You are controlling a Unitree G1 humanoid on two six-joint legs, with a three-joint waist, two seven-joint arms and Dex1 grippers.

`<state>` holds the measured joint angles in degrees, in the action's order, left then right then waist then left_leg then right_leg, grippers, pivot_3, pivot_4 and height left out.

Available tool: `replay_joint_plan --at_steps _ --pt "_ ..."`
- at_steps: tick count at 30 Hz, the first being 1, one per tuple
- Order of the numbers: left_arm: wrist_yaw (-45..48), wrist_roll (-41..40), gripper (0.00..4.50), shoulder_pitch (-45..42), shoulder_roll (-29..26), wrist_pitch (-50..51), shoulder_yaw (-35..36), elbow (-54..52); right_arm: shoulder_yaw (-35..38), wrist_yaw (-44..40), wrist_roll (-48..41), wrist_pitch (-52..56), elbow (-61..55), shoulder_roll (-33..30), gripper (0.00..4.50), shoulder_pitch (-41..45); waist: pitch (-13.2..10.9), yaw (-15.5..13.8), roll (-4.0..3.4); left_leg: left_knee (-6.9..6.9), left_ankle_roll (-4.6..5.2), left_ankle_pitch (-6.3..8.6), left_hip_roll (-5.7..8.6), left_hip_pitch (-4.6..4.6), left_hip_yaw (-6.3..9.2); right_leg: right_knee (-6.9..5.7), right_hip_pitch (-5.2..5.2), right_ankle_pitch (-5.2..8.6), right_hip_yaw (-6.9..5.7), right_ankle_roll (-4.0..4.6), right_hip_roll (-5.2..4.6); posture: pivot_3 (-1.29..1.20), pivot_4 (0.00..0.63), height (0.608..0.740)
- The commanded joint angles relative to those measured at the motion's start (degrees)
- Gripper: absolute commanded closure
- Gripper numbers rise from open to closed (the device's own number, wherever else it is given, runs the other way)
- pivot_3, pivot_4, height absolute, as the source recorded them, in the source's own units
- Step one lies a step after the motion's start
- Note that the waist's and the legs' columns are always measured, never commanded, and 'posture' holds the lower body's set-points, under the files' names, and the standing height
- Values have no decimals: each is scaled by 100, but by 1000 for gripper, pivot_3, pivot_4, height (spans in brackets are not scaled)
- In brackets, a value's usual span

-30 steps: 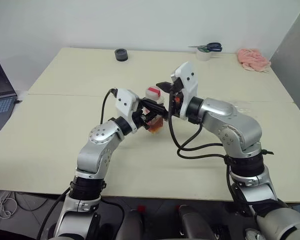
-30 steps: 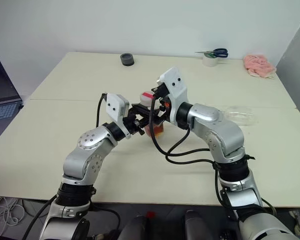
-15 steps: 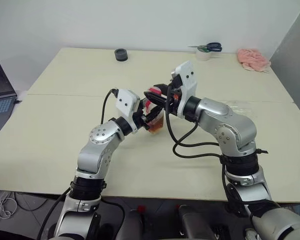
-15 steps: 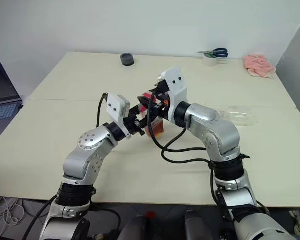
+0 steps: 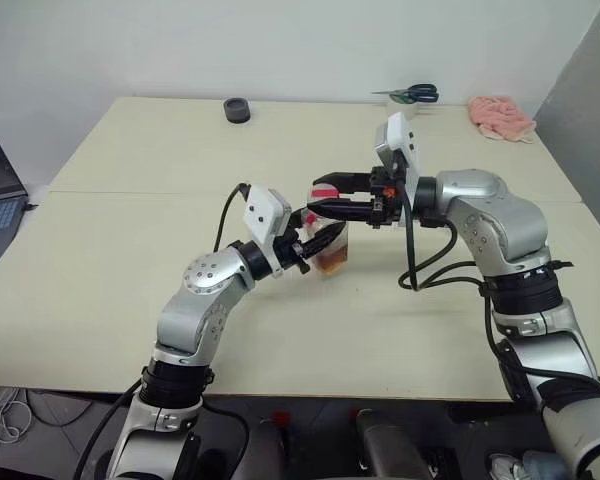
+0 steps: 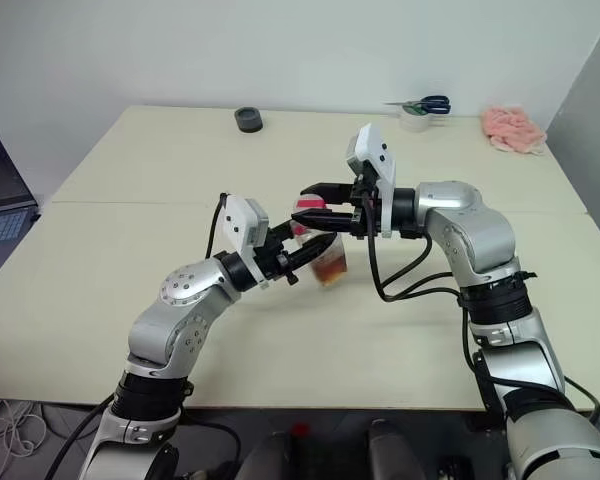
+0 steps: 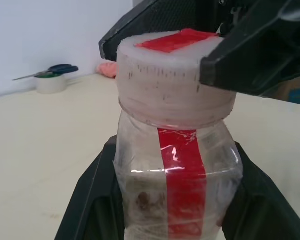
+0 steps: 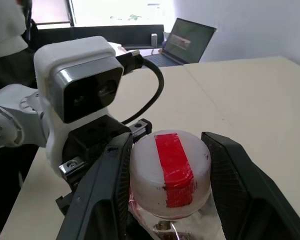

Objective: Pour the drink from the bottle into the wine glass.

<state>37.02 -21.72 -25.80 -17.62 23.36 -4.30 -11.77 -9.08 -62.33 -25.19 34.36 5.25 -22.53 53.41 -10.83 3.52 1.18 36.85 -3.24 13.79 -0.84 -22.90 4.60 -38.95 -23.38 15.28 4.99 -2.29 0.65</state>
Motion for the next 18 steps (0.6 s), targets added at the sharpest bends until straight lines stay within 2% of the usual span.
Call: replay_joint_plan --at_steps 1,8,12,16,18 --pt "-190 0 2611 -97 -35 -14 214 -144 -144 -369 -384 117 -548 185 2637 12 0 -4 0 0 0 0 0 -1 1 0 0 0 0 0 0 0 150 740" --pt "-195 42 2630 -162 -34 -44 202 23 390 593 -560 689 -1653 179 165 -320 0 -31 0 4 -1 0 10 -6 1 2 0 0 0 -1 -16 0 150 740" --pt "-210 93 2631 -276 18 -112 173 242 541 1435 -354 976 -2192 140 151 -506 0 -42 0 6 -1 -1 12 -7 2 0 0 0 -1 -1 -16 0 150 740" --pt "-279 187 2634 -418 109 -214 95 458 602 2766 -207 1647 -2840 490 151 -734 0 -24 0 3 -1 -1 7 -4 2 -1 -1 0 1 -1 -11 0 150 740" --pt "-284 206 2634 -458 152 -252 70 520 611 3148 -198 1829 -3026 630 151 -805 0 -33 0 2 -1 -1 6 -6 5 -1 -3 0 -1 -1 -9 0 150 740"
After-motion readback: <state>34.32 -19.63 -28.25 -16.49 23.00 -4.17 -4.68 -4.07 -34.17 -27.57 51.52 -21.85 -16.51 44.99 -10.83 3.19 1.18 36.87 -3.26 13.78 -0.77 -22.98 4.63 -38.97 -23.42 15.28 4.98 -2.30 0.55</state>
